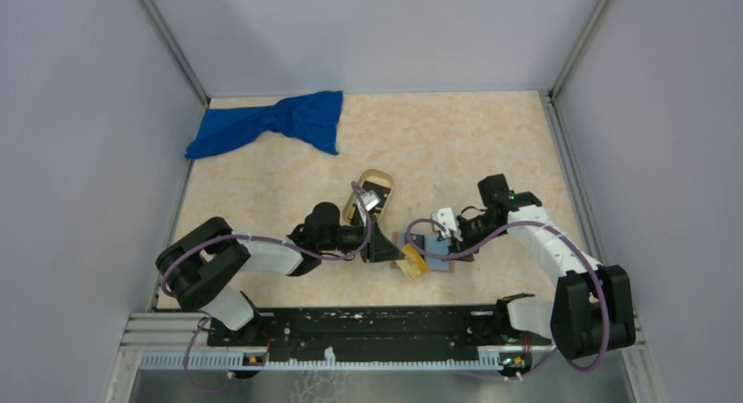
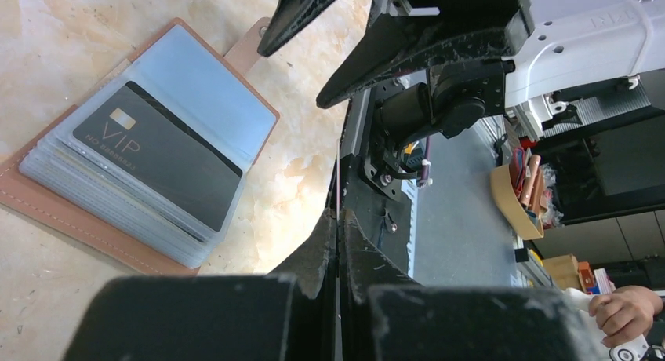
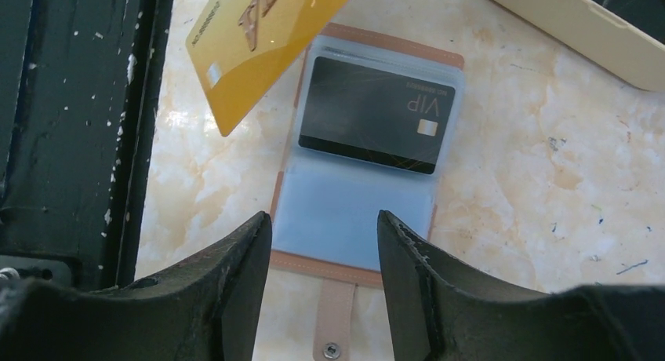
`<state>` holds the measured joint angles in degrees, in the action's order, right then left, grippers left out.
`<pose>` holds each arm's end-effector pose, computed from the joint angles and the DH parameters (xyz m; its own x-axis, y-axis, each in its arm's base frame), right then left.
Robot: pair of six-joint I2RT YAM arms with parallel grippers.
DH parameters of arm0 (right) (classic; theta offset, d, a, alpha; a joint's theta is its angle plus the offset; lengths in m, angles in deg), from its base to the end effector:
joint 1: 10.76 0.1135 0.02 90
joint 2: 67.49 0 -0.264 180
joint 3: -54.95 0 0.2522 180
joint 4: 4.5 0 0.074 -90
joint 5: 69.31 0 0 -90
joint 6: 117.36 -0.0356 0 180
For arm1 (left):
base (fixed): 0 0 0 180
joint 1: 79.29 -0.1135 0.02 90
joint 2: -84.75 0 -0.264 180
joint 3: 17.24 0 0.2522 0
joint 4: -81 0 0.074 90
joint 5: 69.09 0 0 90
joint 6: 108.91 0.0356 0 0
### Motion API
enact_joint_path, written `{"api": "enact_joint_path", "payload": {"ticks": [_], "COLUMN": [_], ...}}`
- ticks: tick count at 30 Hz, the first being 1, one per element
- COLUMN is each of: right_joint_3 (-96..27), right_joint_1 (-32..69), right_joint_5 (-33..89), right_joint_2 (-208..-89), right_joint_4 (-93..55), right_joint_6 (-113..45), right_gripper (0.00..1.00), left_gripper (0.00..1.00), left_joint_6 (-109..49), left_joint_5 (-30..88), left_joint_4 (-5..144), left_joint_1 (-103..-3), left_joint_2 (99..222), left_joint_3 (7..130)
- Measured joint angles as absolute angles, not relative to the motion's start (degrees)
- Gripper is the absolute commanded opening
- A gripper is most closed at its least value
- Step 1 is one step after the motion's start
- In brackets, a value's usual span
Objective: Put the credit cards into the card holder
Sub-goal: Insert the credit card into the card holder.
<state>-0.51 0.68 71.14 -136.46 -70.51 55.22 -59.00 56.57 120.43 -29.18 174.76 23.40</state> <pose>0.1789 0.0642 0.2059 0.1371 -0.6165 -0.7753 -0.9898 -0.1164 -0.0825 0.1673 -0.2325 0.1683 -0.7233 0.0495 -0.6887 0.6874 0.1469 -0.7113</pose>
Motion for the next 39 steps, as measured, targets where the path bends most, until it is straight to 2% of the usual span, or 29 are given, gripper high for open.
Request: {"api": "enact_joint_path", "payload": {"ticks": [7, 18, 33, 39], "right_joint_3": [3.17, 6.90, 8.63, 8.96], "right_joint_1": [0.68, 0.73, 5.54, 9.49], "right_joint_5": [69.79, 67.49, 64.35, 62.53], "right_joint_2": [-134.36, -132.74, -132.76, -134.73], "right_joint_4": [-71.47, -69.46, -62.27, -60.06], "right_joint_6": [62.24, 66.41, 62.33, 60.62], "right_gripper": [0.62, 0.68, 0.68, 0.63], "left_gripper": [0.00, 0.00, 0.00, 0.00], "left_joint_6": [-57.85, -55.18, -52.62, -51.99], "left_joint_5": [56.57, 56.53, 56.46, 55.26], "left_joint_4": [118.44, 114.81, 109.31, 105.61], "left_joint_1": [-29.18, -29.18, -29.86, -30.78], "left_joint_2": [174.76, 175.07, 175.16, 175.40], "left_joint_3": [24.47, 25.91, 28.36, 30.68]}}
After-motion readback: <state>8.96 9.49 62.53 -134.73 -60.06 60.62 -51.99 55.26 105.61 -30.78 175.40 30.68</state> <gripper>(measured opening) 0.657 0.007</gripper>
